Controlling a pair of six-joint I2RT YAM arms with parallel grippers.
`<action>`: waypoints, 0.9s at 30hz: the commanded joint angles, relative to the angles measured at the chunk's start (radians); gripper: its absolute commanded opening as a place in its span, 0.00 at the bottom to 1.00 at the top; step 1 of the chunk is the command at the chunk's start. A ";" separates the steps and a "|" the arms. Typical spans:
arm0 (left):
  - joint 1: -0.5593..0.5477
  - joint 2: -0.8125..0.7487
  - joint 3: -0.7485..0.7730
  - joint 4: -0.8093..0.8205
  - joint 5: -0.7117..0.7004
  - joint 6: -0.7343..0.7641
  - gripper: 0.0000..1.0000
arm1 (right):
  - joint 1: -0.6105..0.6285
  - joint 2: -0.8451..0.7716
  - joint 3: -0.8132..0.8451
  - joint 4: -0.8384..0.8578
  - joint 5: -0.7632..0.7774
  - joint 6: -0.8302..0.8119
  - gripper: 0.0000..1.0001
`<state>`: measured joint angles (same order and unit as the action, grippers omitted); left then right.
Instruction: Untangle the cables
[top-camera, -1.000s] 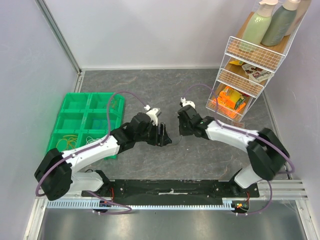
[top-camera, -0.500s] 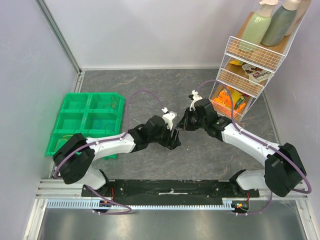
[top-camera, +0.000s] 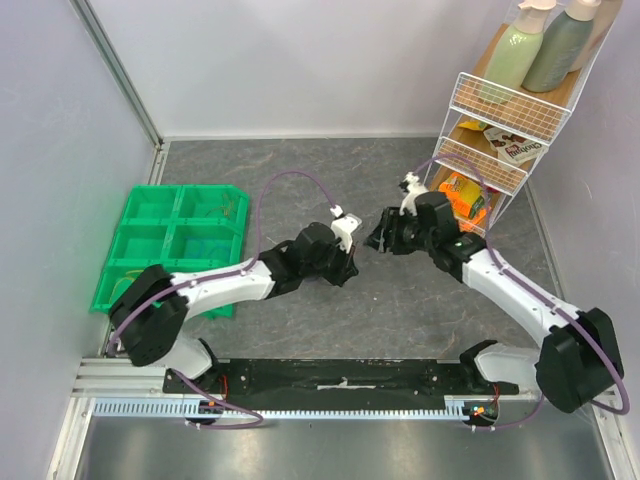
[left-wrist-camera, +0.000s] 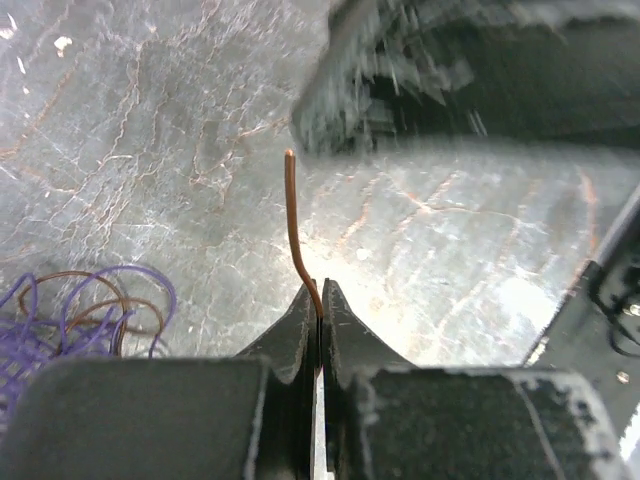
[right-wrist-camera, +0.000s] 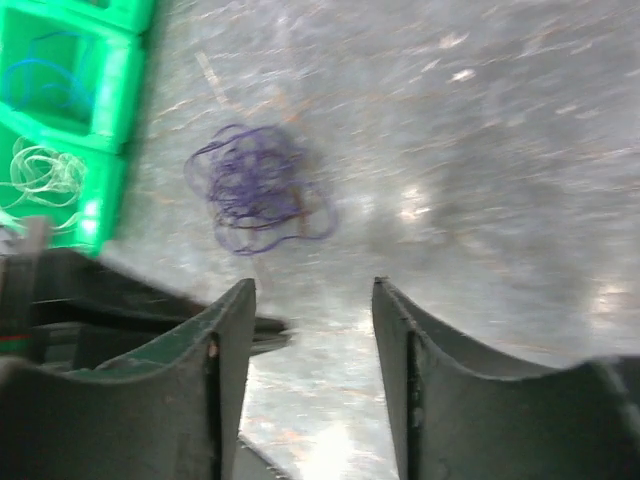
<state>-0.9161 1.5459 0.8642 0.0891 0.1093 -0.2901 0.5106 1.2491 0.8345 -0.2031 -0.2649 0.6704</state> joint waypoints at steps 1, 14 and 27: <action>-0.003 -0.211 0.073 -0.070 0.038 -0.027 0.02 | -0.113 -0.092 -0.024 -0.062 0.032 -0.184 0.70; 0.000 -0.484 0.335 -0.198 -0.016 -0.182 0.02 | -0.031 -0.036 -0.179 0.280 -0.401 -0.127 0.86; 0.000 -0.503 0.476 -0.218 0.020 -0.256 0.02 | 0.106 0.052 -0.187 0.313 -0.158 -0.036 0.78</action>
<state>-0.9157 1.0557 1.2598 -0.1028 0.1368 -0.4877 0.6174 1.2884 0.5770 0.2668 -0.5983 0.7158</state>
